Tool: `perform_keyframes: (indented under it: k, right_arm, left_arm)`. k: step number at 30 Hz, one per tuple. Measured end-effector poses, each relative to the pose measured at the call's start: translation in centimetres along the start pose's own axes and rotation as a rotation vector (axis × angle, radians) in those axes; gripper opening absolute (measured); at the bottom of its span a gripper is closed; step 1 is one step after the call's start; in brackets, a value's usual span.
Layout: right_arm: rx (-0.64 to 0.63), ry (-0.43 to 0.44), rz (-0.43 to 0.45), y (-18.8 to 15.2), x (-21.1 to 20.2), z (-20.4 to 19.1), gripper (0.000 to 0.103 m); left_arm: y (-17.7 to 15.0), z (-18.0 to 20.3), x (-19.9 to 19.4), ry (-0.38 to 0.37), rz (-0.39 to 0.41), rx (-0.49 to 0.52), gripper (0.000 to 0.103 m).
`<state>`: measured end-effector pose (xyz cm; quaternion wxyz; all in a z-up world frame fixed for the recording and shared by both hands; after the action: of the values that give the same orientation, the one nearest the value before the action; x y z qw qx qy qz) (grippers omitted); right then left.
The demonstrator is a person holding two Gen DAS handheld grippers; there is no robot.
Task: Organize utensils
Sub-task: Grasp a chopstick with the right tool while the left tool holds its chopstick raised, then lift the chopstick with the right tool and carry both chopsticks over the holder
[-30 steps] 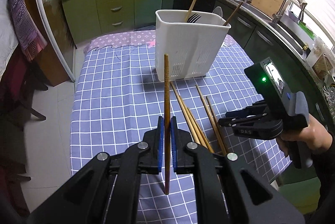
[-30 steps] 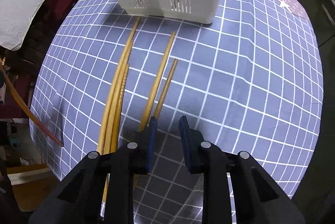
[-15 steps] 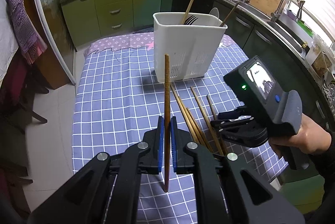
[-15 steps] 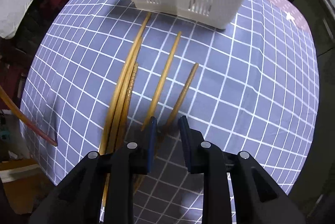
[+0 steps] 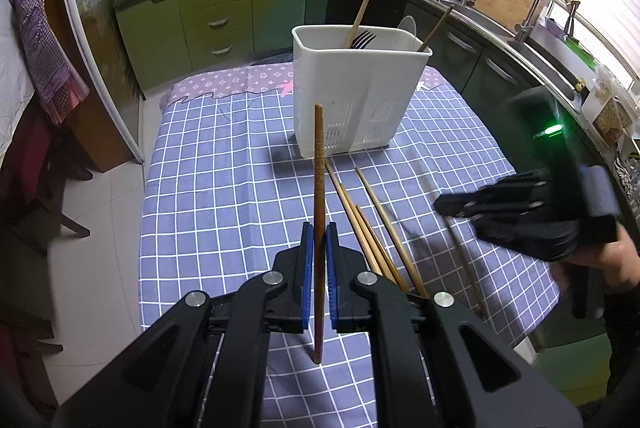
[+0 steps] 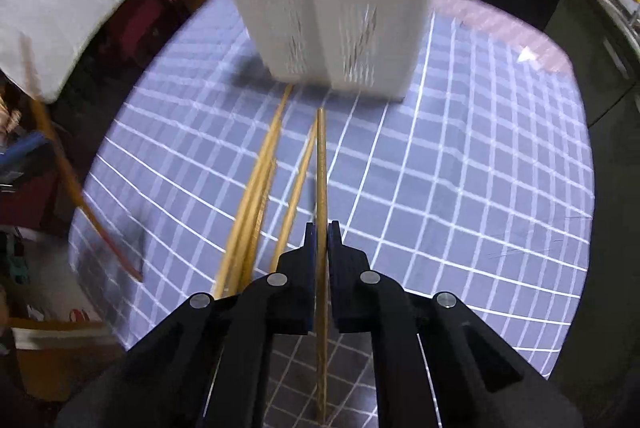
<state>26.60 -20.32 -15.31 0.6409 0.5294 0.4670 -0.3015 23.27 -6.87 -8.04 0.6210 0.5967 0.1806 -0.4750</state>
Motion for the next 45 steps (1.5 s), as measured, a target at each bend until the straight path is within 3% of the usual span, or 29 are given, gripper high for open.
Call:
perform_keyframes:
  k: [5,11,35,40,45]
  right_arm:
    - [0.038,0.004,0.168,-0.9,-5.9,1.5,0.007]
    - [0.059,-0.002,0.271,-2.9,-10.7,4.0,0.007]
    - [0.082,0.004,0.298,-4.3,-11.2,4.9,0.007]
    - [0.081,0.009,0.292,-4.1,-11.2,4.8,0.007]
    - [0.074,0.012,0.294,-3.8,-11.3,4.7,0.007]
  left_arm:
    - [-0.1,0.4,-0.3,0.001,0.004,0.013,0.006]
    - [-0.1,0.9,-1.0,0.000,0.020,0.022,0.006]
    - [0.6,2.1,-3.0,-0.005,0.062,0.061,0.006]
    - [3.0,2.9,-4.3,-0.022,0.081,0.077,0.006]
    - [8.1,4.4,-7.4,-0.021,0.183,0.116,0.006]
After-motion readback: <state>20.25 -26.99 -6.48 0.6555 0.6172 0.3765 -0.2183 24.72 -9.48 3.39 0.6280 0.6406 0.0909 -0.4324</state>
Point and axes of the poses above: each gripper's, at about its wrist camera, not at the fingertips, and x roughly the way its jaws point, z to its right, y to its top, the point moved 5 cm from there along x, roughly the way its jaws point, and after that the axes turned 11 degrees about -y, right-handed, at the moved point
